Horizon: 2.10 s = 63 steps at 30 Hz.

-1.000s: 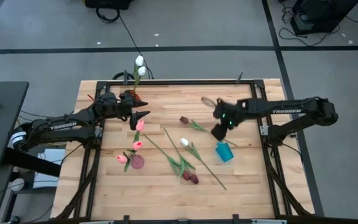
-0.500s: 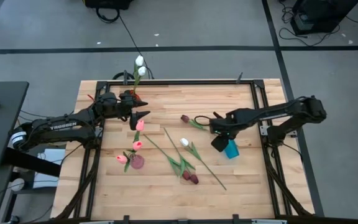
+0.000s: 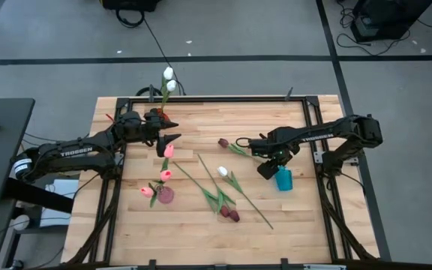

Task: Sort flowers into vase by color
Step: Adjust the blue vase

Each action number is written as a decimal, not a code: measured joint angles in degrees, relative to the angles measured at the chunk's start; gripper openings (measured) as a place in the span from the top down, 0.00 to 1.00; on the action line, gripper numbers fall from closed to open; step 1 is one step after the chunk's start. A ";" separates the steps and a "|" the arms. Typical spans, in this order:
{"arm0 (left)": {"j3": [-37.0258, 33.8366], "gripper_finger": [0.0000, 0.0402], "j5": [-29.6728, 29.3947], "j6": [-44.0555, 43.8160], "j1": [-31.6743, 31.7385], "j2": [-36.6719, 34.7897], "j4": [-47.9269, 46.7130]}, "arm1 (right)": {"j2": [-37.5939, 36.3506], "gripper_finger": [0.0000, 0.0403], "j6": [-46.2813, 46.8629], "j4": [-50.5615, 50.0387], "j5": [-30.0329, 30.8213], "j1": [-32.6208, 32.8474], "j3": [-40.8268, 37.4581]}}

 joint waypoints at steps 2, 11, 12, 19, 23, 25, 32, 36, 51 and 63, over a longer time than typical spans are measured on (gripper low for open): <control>0.00 0.44 0.00 0.21 0.00 0.00 0.00 | -0.04 0.51 -0.82 -0.26 0.05 -0.03 0.06; 0.00 0.44 -0.61 0.69 0.04 0.00 -0.07 | -0.07 0.51 1.97 -11.24 3.27 0.43 7.68; 0.00 0.44 -0.61 0.69 0.04 0.00 -0.13 | -0.07 0.51 2.86 -12.51 3.52 1.00 8.88; 0.00 0.44 -0.55 0.43 0.04 0.00 -0.94 | -0.13 0.51 6.18 -13.42 8.73 8.10 12.89; 0.00 0.44 -0.55 0.43 0.04 0.00 -0.85 | -0.13 0.51 11.75 -14.76 13.50 9.15 12.37; 0.00 0.44 -0.52 0.43 0.04 0.00 -0.85 | -0.13 0.51 14.30 -13.89 13.26 8.18 12.36; 0.00 0.44 -0.37 0.41 0.02 0.00 -0.28 | -0.13 0.51 17.08 -11.39 5.98 2.95 12.31; 0.00 0.44 -0.37 0.41 0.02 -0.02 1.29 | -0.13 0.51 17.15 -11.46 1.73 -0.15 12.28; 0.00 0.44 -0.35 1.36 0.00 2.65 -0.40 | 13.87 0.51 7.98 -13.84 -5.29 -6.79 12.26; 0.00 0.44 -0.37 3.08 0.00 7.59 2.21 | 15.85 0.51 6.51 -19.37 -6.45 -7.29 12.26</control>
